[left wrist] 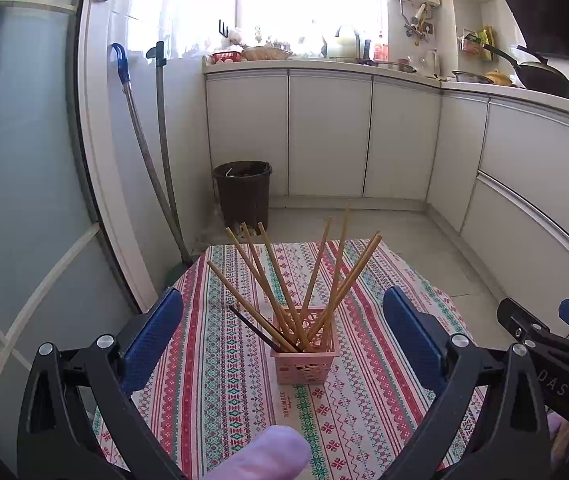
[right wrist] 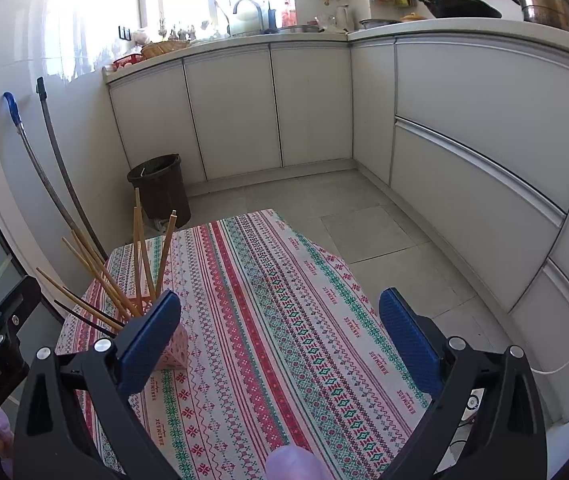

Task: Organize utensils

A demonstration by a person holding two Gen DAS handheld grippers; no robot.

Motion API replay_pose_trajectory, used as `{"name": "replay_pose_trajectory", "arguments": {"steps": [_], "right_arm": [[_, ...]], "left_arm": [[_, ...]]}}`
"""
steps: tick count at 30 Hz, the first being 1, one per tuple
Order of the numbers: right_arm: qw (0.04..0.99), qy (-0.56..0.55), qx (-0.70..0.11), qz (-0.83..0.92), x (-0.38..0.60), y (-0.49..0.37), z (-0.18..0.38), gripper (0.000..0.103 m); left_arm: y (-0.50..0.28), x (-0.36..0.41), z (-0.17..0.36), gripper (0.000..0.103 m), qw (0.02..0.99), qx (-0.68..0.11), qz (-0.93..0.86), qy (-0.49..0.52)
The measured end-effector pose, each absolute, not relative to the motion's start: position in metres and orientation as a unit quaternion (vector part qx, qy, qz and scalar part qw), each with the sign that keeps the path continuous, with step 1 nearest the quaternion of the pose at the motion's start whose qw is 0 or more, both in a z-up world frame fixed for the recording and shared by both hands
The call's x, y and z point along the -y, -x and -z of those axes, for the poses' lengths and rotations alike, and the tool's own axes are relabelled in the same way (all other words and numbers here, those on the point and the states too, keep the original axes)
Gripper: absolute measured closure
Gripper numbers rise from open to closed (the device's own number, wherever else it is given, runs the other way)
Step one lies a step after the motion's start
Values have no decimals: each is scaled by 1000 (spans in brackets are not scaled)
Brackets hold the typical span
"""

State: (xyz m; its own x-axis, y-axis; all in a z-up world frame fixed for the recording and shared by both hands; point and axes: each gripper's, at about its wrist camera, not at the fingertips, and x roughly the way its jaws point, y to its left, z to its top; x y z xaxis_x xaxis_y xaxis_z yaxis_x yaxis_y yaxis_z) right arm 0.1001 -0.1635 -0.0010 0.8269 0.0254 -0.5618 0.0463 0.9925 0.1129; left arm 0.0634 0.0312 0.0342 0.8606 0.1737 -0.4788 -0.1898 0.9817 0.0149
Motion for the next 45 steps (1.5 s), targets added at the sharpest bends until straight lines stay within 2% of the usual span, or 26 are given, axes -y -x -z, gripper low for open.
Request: {"name": "replay_pose_trajectory", "arguments": {"steps": [45], "right_arm": [[949,-63,-310,5,161,-104,8,6]], "left_arm": [[-66,-33,-30,7,963,-254,-91,13]]}}
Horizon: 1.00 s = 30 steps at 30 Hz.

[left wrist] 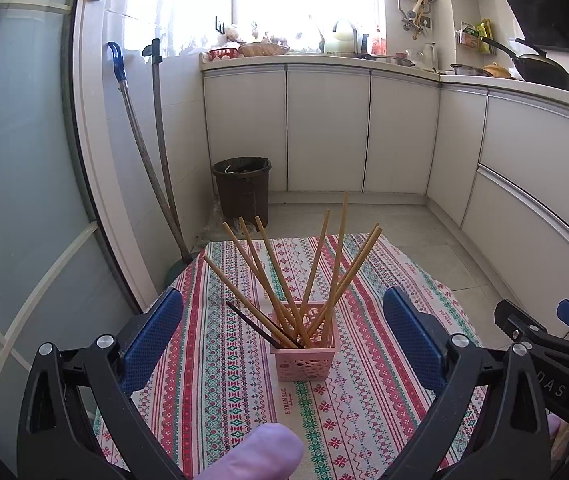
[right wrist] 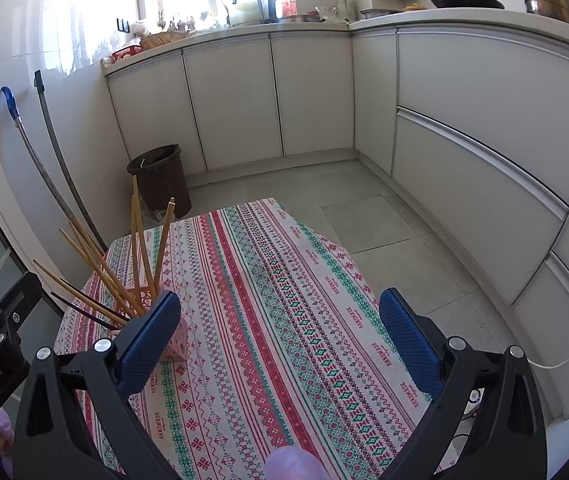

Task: Organize utensils

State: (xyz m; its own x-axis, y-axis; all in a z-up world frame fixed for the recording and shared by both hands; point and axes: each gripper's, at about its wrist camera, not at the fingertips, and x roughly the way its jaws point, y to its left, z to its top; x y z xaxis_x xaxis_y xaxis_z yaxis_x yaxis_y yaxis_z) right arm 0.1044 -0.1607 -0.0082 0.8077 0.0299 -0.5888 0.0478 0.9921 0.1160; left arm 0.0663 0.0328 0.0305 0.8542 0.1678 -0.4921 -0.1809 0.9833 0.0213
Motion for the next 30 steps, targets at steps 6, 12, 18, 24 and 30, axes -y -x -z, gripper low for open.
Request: {"name": "replay_pose_trajectory", "arguments": {"steps": [6,12,18,24,30], "right_arm": [[948,-63,-311,5,160,-105,8,6],[948,-63,-313,5,157,-105,10,6],[946,-67,-318,5,158,-105,13,6],[946,-65,-317,4,159,-105,12,6],[946,-65,-318,4,158,-105,12,6]], "left_arm": [[-67,-34,-30,7,963,-255,-90,12],[-69,-37,-27,7,962,-258,-91,11],[-69,-38,-26,7,962,-257,-90,14],[-69,-36,-25,7,961,-262,-88,11],[-68,-31,-24,8,962,-262,-80,1]]}}
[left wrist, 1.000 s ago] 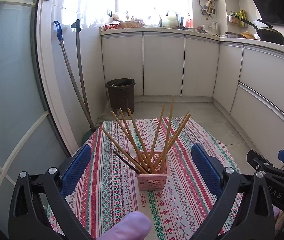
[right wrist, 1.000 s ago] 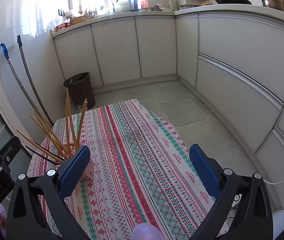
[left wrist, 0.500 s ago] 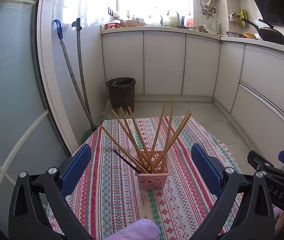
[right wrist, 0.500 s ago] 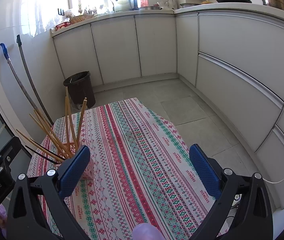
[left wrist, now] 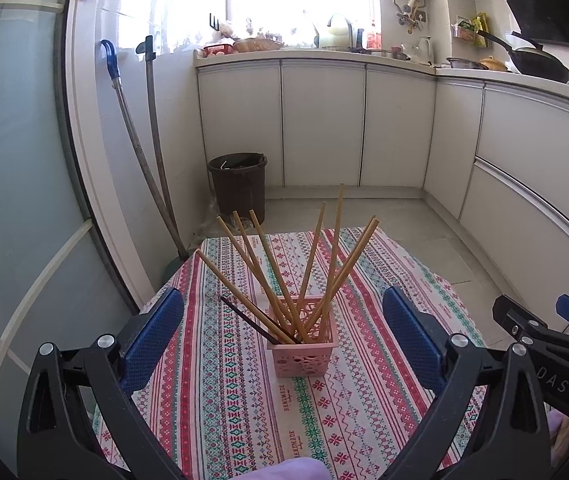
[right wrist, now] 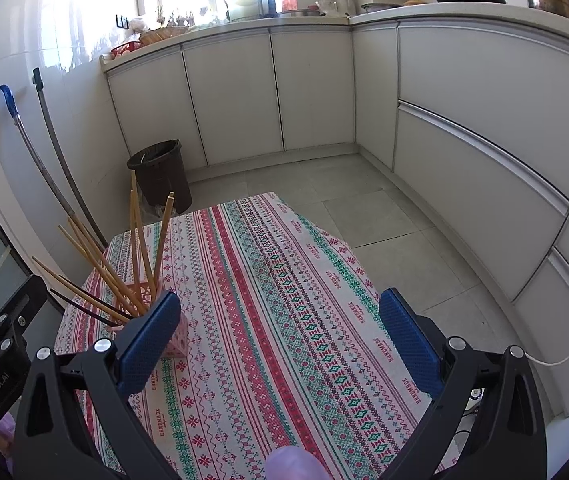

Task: Organize utensils

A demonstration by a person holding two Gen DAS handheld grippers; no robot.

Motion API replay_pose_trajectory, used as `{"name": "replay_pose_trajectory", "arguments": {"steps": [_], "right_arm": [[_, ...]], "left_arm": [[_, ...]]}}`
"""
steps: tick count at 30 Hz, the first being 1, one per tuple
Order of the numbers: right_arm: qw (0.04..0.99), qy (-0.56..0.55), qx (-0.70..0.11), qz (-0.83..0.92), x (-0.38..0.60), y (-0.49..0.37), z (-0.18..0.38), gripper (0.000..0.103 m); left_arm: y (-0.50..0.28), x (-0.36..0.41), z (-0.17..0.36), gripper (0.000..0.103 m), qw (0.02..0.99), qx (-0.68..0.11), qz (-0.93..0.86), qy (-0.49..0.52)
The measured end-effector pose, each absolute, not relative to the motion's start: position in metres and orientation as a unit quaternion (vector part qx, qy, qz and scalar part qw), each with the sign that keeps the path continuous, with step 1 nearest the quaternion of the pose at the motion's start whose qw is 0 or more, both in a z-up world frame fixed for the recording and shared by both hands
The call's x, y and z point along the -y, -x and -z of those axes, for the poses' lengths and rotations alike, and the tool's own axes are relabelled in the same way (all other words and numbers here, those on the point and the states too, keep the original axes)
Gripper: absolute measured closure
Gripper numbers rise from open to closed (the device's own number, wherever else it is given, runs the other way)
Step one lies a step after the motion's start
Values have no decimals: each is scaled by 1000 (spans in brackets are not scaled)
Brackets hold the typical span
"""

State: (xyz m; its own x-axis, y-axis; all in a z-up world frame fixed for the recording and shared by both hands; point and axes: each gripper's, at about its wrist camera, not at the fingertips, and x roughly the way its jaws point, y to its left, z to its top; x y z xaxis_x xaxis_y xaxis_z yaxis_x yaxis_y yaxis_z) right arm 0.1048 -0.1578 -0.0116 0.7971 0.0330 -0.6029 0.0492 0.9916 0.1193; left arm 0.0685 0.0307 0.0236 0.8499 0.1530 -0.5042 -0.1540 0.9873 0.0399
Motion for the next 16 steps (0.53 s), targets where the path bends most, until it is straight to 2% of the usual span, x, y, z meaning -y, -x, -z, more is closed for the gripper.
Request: {"name": "replay_pose_trajectory", "arguments": {"steps": [5,9,11,12,16], "right_arm": [[946,-65,-319,4,158,-105,11,6],[945,-65,-320,4,159,-105,11,6],[945,-65,-320,4,159,-105,12,6],[945,-65,-319,4,159,-105,11,6],[945,-67,-320,5,160,-106,12,6]], "left_arm": [[-66,-28,-23,14,964,-254,-80,-5],[-69,-30,-21,14,962,-260,-81,0],[-72,-32,-20,12,960,-271,-77,8],[-73,-34,-20,8,959,-273,-80,12],[-72,-33,-22,7,960,-269,-80,14]]}}
